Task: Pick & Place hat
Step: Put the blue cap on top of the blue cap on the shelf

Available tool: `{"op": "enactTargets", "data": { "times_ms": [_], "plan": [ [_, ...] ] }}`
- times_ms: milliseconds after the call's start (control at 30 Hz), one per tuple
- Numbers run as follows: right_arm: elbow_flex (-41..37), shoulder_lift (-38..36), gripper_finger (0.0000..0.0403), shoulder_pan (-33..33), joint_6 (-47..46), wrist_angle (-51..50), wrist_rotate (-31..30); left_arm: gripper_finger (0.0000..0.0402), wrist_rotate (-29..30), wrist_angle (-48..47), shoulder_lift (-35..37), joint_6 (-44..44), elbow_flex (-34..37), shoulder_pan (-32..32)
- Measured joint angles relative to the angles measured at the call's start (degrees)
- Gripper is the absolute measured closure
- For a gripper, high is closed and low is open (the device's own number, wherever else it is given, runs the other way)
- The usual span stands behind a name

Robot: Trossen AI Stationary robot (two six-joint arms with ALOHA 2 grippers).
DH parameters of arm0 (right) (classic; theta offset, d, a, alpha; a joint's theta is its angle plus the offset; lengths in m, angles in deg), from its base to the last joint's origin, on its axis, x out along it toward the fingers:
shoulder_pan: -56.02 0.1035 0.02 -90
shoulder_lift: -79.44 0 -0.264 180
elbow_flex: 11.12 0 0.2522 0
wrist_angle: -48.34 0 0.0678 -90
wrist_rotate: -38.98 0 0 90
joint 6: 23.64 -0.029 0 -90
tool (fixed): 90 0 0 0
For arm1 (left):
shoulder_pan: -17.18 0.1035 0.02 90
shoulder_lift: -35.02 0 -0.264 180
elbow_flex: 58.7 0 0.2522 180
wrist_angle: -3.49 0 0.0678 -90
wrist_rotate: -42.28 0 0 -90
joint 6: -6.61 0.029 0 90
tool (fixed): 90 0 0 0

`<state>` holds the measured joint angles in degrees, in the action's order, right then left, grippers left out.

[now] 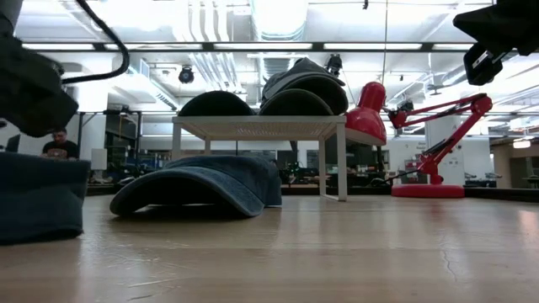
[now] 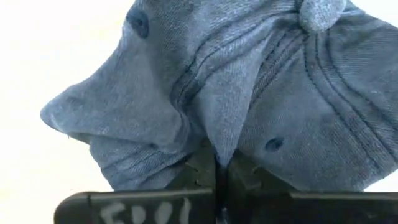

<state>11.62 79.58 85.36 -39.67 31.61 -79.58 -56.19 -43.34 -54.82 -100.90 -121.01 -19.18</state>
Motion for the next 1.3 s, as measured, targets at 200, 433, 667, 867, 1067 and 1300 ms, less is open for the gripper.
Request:
{"op": "enactTargets", "data": {
  "times_ms": [200,433,667,867,1067,1300],
  "plan": [
    [0.0,0.0,0.0394,0.0,0.0,0.0,0.0,0.0399,-0.2,-0.9,0.6,2.4,-4.0,0.0],
    [0.0,0.0,0.0394,0.0,0.2,-0.1,0.0,0.0400,-0.7,-8.7,4.3,3.5,-11.1,-0.5],
    [0.0,0.0,0.0394,0.0,0.2,-0.2,0.0,0.0401,3.0,-18.5,7.9,5.3,-19.5,-0.6],
    [0.0,0.0,0.0394,0.0,0.2,-0.2,0.0,0.0401,13.6,-20.8,10.6,6.1,-25.8,-0.6],
    [0.0,0.0,0.0394,0.0,0.2,-0.2,0.0,0.0401,29.3,-21.1,12.3,6.7,-30.9,-0.5],
    [0.0,0.0,0.0394,0.0,0.2,-0.2,0.0,0.0401,41.5,-23.2,14.1,7.1,-35.3,0.0]
  ]
}}
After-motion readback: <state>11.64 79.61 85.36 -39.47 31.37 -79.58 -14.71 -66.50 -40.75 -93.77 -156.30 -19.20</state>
